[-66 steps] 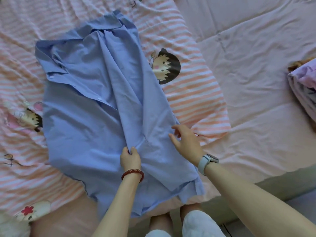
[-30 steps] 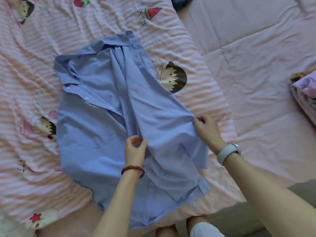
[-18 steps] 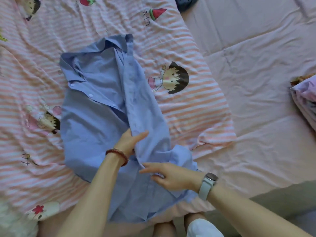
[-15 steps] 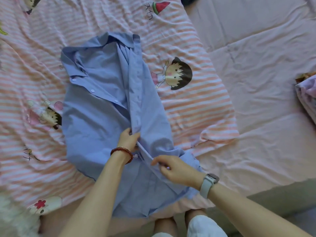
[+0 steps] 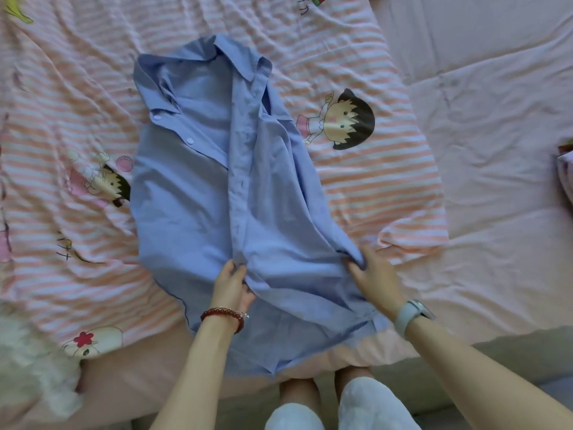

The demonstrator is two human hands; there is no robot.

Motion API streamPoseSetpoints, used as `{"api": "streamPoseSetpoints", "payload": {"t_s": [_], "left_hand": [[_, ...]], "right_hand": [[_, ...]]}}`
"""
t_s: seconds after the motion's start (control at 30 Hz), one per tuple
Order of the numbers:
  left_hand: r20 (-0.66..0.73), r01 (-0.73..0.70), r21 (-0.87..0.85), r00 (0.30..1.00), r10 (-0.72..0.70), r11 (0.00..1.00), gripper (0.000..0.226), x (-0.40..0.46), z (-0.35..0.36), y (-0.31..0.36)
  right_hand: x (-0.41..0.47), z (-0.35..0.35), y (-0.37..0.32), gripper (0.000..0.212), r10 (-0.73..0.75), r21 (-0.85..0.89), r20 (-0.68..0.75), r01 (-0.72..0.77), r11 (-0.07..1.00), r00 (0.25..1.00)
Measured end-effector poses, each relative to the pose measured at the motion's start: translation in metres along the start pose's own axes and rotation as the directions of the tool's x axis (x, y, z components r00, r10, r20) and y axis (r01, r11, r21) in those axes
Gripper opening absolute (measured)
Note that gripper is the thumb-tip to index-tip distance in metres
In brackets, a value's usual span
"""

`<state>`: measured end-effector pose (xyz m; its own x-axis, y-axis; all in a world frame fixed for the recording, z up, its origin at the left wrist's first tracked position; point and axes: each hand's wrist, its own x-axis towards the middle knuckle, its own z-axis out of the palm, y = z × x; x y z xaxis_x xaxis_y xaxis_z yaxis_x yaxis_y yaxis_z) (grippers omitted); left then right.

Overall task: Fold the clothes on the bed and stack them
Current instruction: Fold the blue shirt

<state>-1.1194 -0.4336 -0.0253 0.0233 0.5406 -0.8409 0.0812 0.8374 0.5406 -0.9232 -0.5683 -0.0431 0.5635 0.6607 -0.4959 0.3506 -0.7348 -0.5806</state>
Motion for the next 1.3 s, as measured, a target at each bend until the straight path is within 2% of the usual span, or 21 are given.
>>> {"api": "streamPoseSetpoints", "payload": {"t_s": [0.07,0.1,0.17,0.27,0.37,0.47,0.53,0.63,0.73,0.8,0.83,0.9,0.93,1.0,1.07,1.13,1.3], "left_hand": [[-0.035,-0.07,-0.049,0.997,0.068,0.996,0.028,-0.003,0.008,-0.002],[-0.077,-0.104,-0.021,0.992,0.102,0.994,0.029,-0.004,0.01,-0.003],[-0.158,-0.14,0.165,0.973,0.166,0.976,0.029,-0.001,0.007,-0.007],[-0.256,-0.142,0.516,0.915,0.311,0.844,0.019,0.003,-0.01,-0.017],[-0.316,-0.138,0.542,0.881,0.353,0.829,0.015,-0.001,-0.025,-0.021],[-0.208,-0.07,0.577,0.951,0.23,0.814,0.016,-0.01,-0.026,-0.028],[-0.105,-0.066,0.58,0.982,0.155,0.812,0.022,-0.014,-0.024,-0.037],[-0.044,-0.071,0.479,0.993,0.105,0.875,0.013,-0.019,-0.02,-0.048],[0.011,-0.021,0.262,1.0,0.019,0.965,0.011,-0.028,-0.018,-0.052],[0.039,0.006,0.239,0.999,-0.016,0.971,0.013,-0.033,-0.019,-0.056],[0.011,0.007,0.322,1.0,-0.011,0.947,0.014,-0.035,-0.021,-0.059],[-0.118,0.044,0.576,0.992,0.03,0.817,0.027,-0.035,-0.03,-0.067],[-0.194,0.082,0.662,0.979,0.065,0.745,0.035,-0.035,-0.035,-0.069],[-0.248,0.083,0.717,0.958,0.142,0.692,0.046,-0.036,-0.038,-0.068],[-0.205,-0.02,0.753,0.942,0.264,0.658,0.049,-0.039,-0.029,-0.06],[-0.105,-0.146,0.79,0.925,0.366,0.596,0.045,-0.043,-0.009,-0.048],[0.169,-0.396,0.786,0.877,0.451,0.475,0.042,-0.051,0.073,-0.003]], "right_hand": [[-0.008,-0.022,0.006,0.027,0.029,0.131,-0.199,-0.003,0.991,0.979],[-0.011,-0.031,0.011,0.023,0.072,0.179,-0.258,-0.026,0.983,0.964],[-0.012,-0.04,0.019,0.016,0.16,0.209,-0.306,-0.098,0.973,0.938],[-0.009,-0.041,0.029,0.013,0.235,0.197,-0.356,-0.173,0.965,0.905],[0.004,-0.044,0.031,0.03,0.278,0.257,-0.428,-0.179,0.95,0.86],[0.018,-0.042,0.028,0.046,0.281,0.282,-0.321,-0.192,0.94,0.905],[0.02,-0.034,0.031,0.058,0.327,0.274,-0.207,-0.266,0.924,0.922],[0.013,-0.02,0.039,0.074,0.472,0.307,-0.145,-0.414,0.857,0.87],[-0.003,-0.006,0.052,0.085,0.58,0.439,-0.032,-0.51,0.74,0.814],[-0.013,0.001,0.059,0.07,0.592,0.538,0.032,-0.513,0.669,0.805],[-0.016,0.003,0.061,0.055,0.575,0.544,0.04,-0.501,0.673,0.817],[-0.023,0.001,0.064,0.028,0.534,0.525,0.011,-0.46,0.716,0.845],[-0.023,0.0,0.065,0.022,0.516,0.517,-0.027,-0.43,0.74,0.856],[-0.026,-0.01,0.064,0.019,0.489,0.492,-0.116,-0.378,0.785,0.865],[-0.026,-0.025,0.058,0.015,0.459,0.461,-0.186,-0.335,0.822,0.869],[-0.026,-0.043,0.05,0.017,0.403,0.421,-0.236,-0.281,0.862,0.884],[-0.005,-0.117,0.029,0.02,0.262,0.316,-0.398,-0.136,0.939,0.879]]}}
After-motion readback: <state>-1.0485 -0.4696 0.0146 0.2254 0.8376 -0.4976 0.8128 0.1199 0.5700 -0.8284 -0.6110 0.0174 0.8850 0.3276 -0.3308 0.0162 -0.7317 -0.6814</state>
